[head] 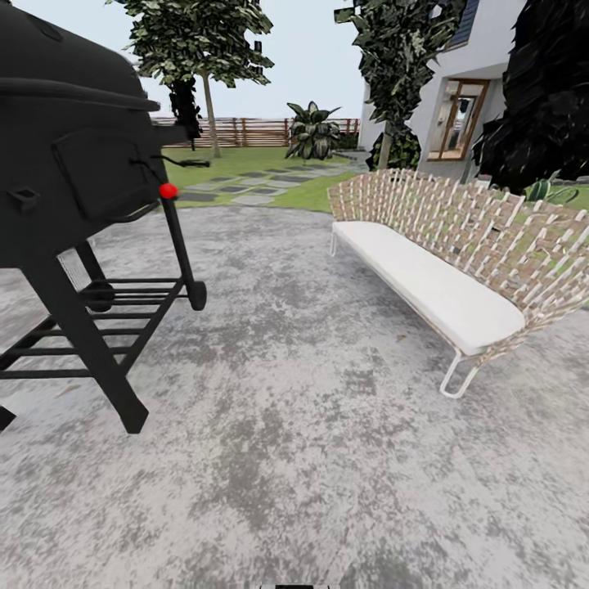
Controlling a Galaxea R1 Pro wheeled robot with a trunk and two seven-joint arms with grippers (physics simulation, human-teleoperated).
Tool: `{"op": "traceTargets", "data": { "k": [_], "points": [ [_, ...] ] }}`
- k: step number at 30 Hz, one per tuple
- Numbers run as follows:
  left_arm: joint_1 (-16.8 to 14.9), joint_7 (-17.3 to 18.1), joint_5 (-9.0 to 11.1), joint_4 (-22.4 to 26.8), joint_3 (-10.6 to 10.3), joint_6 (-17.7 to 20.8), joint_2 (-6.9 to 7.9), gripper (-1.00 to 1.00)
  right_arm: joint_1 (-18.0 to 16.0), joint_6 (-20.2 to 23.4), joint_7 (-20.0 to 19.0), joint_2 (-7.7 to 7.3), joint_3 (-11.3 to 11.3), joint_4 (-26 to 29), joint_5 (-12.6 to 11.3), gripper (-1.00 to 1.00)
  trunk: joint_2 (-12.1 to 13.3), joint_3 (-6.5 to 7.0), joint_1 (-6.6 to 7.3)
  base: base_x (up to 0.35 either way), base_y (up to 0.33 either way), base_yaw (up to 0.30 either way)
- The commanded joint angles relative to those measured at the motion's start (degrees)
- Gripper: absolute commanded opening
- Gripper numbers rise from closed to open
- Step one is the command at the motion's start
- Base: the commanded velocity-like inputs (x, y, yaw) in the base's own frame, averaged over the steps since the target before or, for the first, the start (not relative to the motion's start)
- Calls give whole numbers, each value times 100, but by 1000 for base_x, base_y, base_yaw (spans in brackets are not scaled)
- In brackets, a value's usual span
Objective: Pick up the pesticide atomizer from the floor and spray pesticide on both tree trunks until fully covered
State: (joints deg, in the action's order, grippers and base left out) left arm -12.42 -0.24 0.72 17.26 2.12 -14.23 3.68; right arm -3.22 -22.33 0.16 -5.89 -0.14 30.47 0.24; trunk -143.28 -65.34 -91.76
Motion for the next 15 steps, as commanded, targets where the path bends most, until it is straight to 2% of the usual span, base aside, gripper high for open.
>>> {"op": "traceTargets", "data": {
  "k": [1,9,15],
  "points": [
    [-2,-2,7,-3,11,-18,0,100,-3,-18,5,0,-2,-6,3,100,-1,-4,-2,282,-208,0],
    [0,-2,7,-3,14,-18,1,100,-3,-25,10,0,-4,-6,3,100,-1,21,-2,282,-207,0],
    [-2,-2,7,-3,16,-18,1,100,-3,-26,11,0,3,-6,3,100,-1,73,-2,312,-119,0]
  ]
}}
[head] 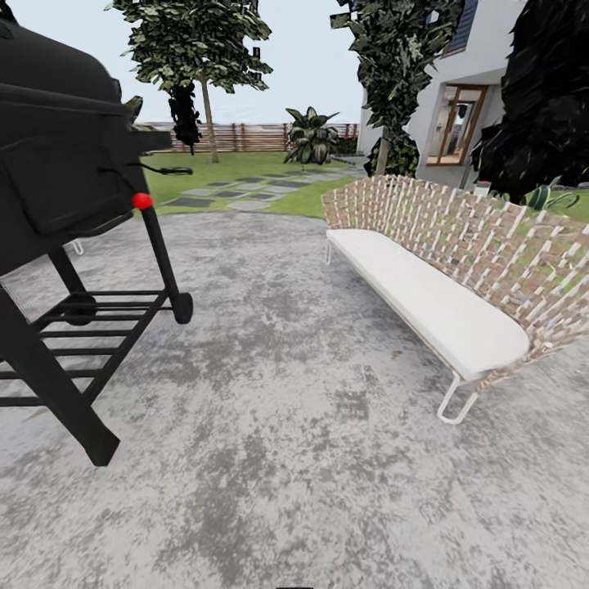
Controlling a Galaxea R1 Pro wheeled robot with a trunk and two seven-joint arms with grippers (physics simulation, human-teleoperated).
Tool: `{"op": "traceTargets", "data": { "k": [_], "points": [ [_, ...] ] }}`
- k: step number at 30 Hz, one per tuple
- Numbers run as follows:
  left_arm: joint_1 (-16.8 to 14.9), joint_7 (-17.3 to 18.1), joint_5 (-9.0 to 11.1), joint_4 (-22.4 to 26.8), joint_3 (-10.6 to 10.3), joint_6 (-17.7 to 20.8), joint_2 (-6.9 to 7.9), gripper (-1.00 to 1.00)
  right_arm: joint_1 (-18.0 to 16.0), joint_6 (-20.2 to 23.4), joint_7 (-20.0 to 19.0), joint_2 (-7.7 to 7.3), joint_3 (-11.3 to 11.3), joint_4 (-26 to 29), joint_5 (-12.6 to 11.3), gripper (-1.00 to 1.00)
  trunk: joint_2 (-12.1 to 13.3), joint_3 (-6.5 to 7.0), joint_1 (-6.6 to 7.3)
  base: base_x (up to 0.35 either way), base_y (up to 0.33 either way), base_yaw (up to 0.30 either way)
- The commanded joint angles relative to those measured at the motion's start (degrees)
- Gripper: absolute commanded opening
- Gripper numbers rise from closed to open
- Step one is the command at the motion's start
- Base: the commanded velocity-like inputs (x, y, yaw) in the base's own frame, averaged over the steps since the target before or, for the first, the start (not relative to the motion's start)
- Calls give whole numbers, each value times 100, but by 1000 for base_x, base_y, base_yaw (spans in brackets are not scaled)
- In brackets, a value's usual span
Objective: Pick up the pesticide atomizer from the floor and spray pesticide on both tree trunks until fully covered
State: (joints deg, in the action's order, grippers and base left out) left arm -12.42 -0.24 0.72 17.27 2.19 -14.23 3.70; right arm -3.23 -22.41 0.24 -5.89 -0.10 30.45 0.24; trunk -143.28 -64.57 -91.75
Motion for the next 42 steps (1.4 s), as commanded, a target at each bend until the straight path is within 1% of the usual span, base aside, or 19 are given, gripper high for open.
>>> {"op": "traceTargets", "data": {
  "k": [1,5,18,42],
  "points": [
    [-2,-2,7,-4,10,-19,-1,100,-2,-17,2,0,0,-4,3,100,-1,5,-2,333,-36,5],
    [-2,-2,7,-4,10,-19,-1,100,-2,-17,2,0,7,-4,4,100,-1,39,-2,337,-17,61],
    [2,-2,7,-4,10,-19,-1,100,-2,-17,-6,0,19,-4,11,100,-1,124,-2,340,-1,158],
    [0,-2,7,-4,10,-19,-1,100,-2,-17,-6,0,14,-4,11,100,-1,129,-2,340,0,5]
  ]
}}
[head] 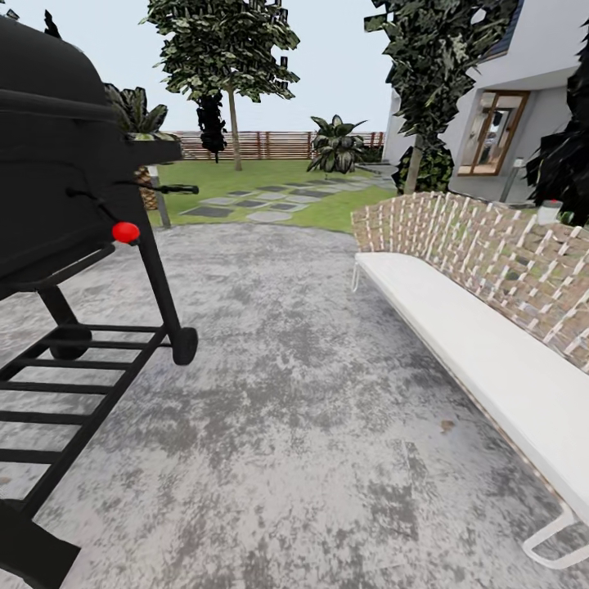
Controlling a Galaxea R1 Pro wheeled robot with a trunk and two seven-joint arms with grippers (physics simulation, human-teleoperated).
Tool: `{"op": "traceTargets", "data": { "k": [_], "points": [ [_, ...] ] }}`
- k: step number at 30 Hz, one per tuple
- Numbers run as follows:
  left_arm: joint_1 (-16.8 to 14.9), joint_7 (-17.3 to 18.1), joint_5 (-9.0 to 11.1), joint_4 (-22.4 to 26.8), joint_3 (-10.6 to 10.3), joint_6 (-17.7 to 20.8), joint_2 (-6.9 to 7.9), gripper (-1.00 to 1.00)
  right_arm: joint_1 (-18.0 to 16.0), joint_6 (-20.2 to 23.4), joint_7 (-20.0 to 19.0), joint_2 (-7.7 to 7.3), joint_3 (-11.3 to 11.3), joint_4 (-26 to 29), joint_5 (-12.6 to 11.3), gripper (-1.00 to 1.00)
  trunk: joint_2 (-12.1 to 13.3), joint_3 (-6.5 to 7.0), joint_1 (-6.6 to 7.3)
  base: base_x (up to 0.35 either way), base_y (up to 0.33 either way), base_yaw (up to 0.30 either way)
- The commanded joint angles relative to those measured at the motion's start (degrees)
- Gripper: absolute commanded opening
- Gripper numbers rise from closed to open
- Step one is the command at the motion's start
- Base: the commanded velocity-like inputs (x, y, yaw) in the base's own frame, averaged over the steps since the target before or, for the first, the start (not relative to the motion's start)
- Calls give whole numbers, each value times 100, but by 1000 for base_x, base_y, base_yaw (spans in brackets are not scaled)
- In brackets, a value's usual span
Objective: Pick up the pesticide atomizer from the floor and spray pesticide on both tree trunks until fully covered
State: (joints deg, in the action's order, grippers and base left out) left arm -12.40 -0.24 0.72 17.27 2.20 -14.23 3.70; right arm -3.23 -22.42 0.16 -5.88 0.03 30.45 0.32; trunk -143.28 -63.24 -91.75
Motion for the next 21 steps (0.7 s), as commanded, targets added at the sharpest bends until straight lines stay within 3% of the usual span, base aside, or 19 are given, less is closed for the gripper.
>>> {"op": "traceTargets", "data": {
  "k": [1,21],
  "points": [
    [-5,-2,7,-5,9,-19,-1,100,-2,-17,2,-1,2,-3,3,100,-1,-5,-2,340,0,0],
    [-1,-2,7,-5,7,-19,-1,100,-3,-17,2,0,6,-8,3,100,-1,-5,-2,340,0,0]
  ]
}}
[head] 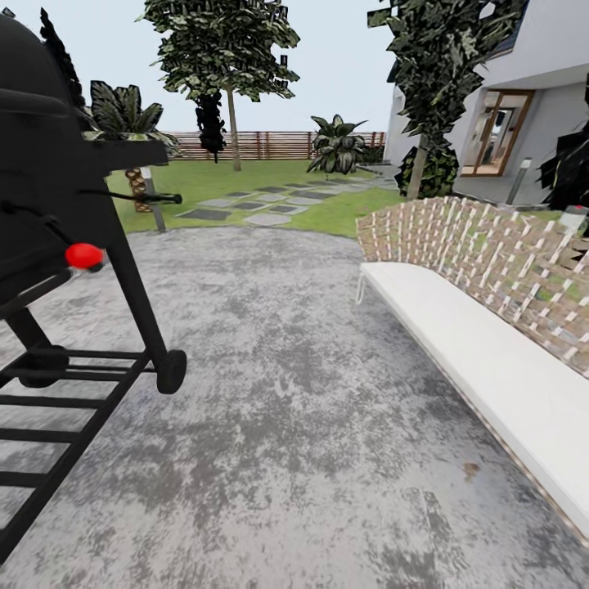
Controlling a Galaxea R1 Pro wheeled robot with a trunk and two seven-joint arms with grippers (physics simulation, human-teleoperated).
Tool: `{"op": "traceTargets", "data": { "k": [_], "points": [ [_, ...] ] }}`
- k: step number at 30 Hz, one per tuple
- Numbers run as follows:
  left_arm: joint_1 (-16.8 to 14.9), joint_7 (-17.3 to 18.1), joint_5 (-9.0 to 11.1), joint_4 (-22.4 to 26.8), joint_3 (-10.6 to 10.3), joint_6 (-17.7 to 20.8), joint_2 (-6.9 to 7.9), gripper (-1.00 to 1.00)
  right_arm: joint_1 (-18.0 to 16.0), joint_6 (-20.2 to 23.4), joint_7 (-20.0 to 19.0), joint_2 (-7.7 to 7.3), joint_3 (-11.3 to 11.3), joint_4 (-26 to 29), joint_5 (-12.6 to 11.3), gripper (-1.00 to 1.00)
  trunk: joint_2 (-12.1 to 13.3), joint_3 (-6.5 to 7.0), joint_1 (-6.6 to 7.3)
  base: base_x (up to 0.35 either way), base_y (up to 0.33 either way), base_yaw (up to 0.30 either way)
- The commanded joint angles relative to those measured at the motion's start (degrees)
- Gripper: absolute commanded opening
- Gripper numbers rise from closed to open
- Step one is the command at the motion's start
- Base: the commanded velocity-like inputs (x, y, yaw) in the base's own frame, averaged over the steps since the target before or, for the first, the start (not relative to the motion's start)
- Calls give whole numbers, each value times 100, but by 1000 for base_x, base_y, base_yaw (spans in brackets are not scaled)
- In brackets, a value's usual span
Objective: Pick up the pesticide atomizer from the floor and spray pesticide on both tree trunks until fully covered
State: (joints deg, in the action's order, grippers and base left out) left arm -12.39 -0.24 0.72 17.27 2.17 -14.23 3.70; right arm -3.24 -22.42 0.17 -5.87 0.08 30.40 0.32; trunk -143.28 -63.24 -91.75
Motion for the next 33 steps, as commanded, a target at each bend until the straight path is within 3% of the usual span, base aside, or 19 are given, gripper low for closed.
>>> {"op": "traceTargets", "data": {
  "k": [1,21,33],
  "points": [
    [-5,-2,7,-5,10,-19,-1,100,-2,-17,3,0,1,-5,3,100,-1,-5,-2,340,0,0],
    [-3,-2,7,-5,11,-19,-1,100,-2,-17,2,-2,1,-3,3,100,-1,-3,-2,340,0,0],
    [-8,-2,7,-5,10,-19,-1,100,-2,-17,8,1,1,-8,3,100,-1,86,-2,340,0,0]
  ]
}}
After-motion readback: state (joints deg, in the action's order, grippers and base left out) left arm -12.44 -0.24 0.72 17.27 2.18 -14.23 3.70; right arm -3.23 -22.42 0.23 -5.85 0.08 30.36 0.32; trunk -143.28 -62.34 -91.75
